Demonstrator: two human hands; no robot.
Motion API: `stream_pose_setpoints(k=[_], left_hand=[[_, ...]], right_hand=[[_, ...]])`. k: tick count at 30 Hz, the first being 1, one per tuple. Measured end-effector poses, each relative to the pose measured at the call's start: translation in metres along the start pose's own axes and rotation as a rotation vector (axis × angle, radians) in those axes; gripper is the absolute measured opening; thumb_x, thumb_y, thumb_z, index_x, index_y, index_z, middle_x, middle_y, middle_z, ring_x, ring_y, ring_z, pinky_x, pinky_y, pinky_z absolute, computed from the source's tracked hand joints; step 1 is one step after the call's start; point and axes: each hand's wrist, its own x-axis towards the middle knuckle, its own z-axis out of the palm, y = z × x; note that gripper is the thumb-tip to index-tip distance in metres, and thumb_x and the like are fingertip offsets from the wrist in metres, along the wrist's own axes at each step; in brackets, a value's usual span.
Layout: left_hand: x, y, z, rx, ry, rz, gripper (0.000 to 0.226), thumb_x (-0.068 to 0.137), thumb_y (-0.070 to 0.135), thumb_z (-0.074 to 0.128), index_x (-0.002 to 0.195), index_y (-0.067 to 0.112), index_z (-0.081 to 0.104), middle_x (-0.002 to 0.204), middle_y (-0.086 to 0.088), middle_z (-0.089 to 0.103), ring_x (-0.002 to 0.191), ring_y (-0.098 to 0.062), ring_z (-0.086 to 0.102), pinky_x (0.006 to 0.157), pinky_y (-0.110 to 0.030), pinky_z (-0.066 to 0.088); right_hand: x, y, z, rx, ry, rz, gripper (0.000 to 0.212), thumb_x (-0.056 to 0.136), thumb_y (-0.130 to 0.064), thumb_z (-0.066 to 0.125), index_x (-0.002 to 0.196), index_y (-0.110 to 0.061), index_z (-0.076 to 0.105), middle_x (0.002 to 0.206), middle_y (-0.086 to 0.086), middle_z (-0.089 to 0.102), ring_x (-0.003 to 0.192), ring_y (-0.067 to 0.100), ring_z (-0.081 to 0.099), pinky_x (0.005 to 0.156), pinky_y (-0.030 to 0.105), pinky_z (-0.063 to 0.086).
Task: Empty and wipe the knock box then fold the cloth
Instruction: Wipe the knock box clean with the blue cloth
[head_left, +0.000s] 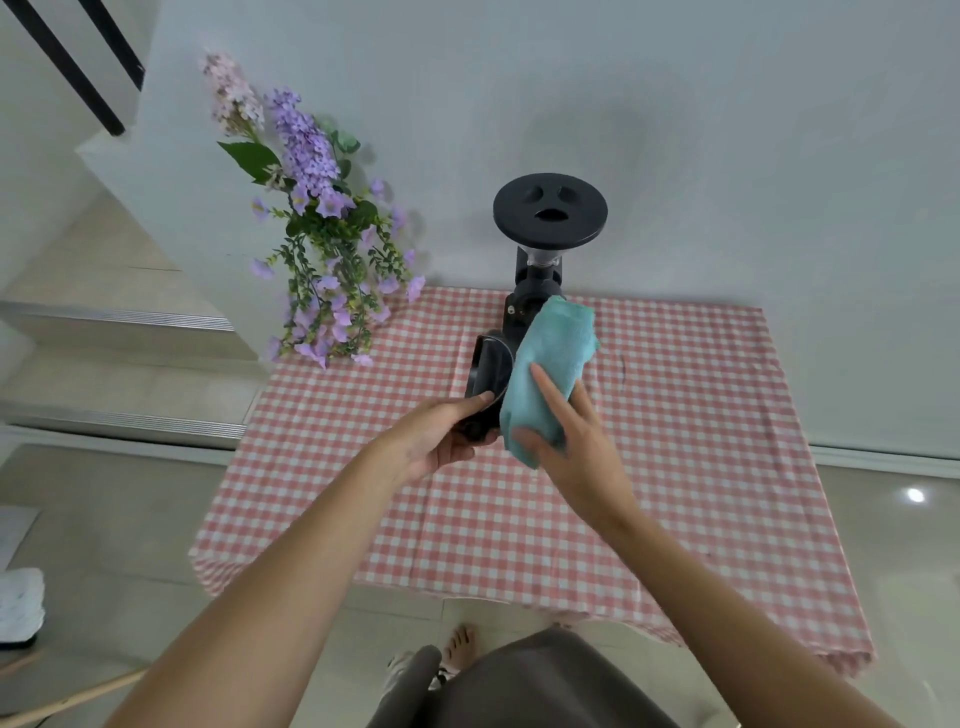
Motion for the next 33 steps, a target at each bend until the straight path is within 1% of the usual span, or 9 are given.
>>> stream_pose_setpoints(k=[2,5,9,13,16,19,23,26,33], left_hand=[[-0.002,0.002,-0.005,0.115,-0.036,0.017,0.027,0.104,0.029,0.066,0.113,0.006,0.077,0.094,-0.006,0.08,0.073,-0.01,0.072,0.053,-0.018,0.051],[-0.007,0.005,-0.01,0.232,-0.141,0.035,0.022,0.104,0.024,0.066,0.111,0.006,0.077,0.09,-0.004,0.077,0.072,-0.008,0.07,0.054,-0.017,0.05],[-0.012,0.009,-0.011,0.221,-0.248,0.097,0.028,0.096,0.025,0.07,0.117,0.009,0.078,0.097,-0.006,0.076,0.078,-0.01,0.068,0.063,-0.018,0.053],[-0.01,0.013,-0.005,0.135,-0.192,0.14,0.031,0.096,0.026,0.07,0.125,0.016,0.074,0.106,-0.007,0.073,0.083,-0.013,0.069,0.07,-0.022,0.06],[-0.011,0.012,0.01,0.011,-0.095,0.18,0.027,0.108,0.038,0.055,0.13,0.028,0.068,0.128,-0.009,0.069,0.108,-0.022,0.073,0.094,-0.038,0.063],[-0.011,0.008,0.027,-0.052,-0.1,0.231,0.071,0.087,0.061,0.073,0.146,0.027,0.056,0.141,-0.005,0.067,0.128,-0.026,0.066,0.102,-0.043,0.06],[-0.011,0.006,0.031,-0.003,-0.053,0.323,0.082,0.08,0.053,0.08,0.15,0.018,0.055,0.135,-0.013,0.074,0.121,-0.033,0.073,0.076,-0.039,0.065],[-0.015,0.006,0.023,0.031,-0.068,0.318,0.077,0.081,0.054,0.079,0.146,0.017,0.059,0.133,-0.013,0.075,0.123,-0.033,0.072,0.092,-0.048,0.063],[-0.021,0.004,0.02,0.156,-0.135,0.277,0.073,0.071,0.057,0.086,0.133,0.027,0.066,0.131,-0.005,0.077,0.124,-0.025,0.072,0.105,-0.045,0.059]], right_hand=[[0.014,-0.005,-0.021,0.19,-0.037,0.168,0.061,0.088,-0.058,0.06,0.145,-0.051,0.04,0.152,-0.002,0.044,0.127,0.021,0.056,0.1,0.045,0.055],[0.036,-0.009,-0.055,0.502,-0.219,0.444,0.058,0.086,-0.065,0.06,0.129,-0.026,0.066,0.127,0.014,0.069,0.115,0.031,0.067,0.104,0.055,0.05],[0.038,-0.01,-0.076,0.741,-0.445,0.659,0.073,0.092,-0.062,0.056,0.135,-0.003,0.059,0.137,0.023,0.061,0.121,0.034,0.062,0.113,0.051,0.042],[0.033,-0.01,-0.067,0.837,-0.356,0.652,0.071,0.093,-0.059,0.055,0.136,-0.003,0.058,0.129,0.021,0.067,0.117,0.031,0.065,0.11,0.052,0.045],[0.03,-0.016,-0.051,0.827,-0.172,0.561,0.058,0.091,-0.058,0.057,0.13,-0.016,0.064,0.126,0.014,0.071,0.117,0.031,0.068,0.102,0.051,0.052],[0.027,-0.026,-0.034,0.658,-0.024,0.39,0.038,0.097,-0.051,0.056,0.131,-0.036,0.062,0.126,0.007,0.071,0.111,0.025,0.071,0.095,0.048,0.058],[0.017,-0.037,-0.023,0.412,-0.111,0.136,0.041,0.101,-0.042,0.051,0.141,-0.047,0.05,0.137,-0.009,0.055,0.122,0.008,0.059,0.098,0.029,0.055],[0.02,-0.04,-0.03,0.323,-0.196,0.058,0.041,0.103,-0.038,0.048,0.142,-0.05,0.045,0.145,-0.013,0.048,0.13,-0.002,0.051,0.104,0.019,0.044],[0.031,-0.047,-0.04,0.359,-0.208,0.2,0.042,0.102,-0.052,0.042,0.143,-0.045,0.049,0.139,-0.009,0.06,0.125,0.009,0.059,0.112,0.04,0.045]])
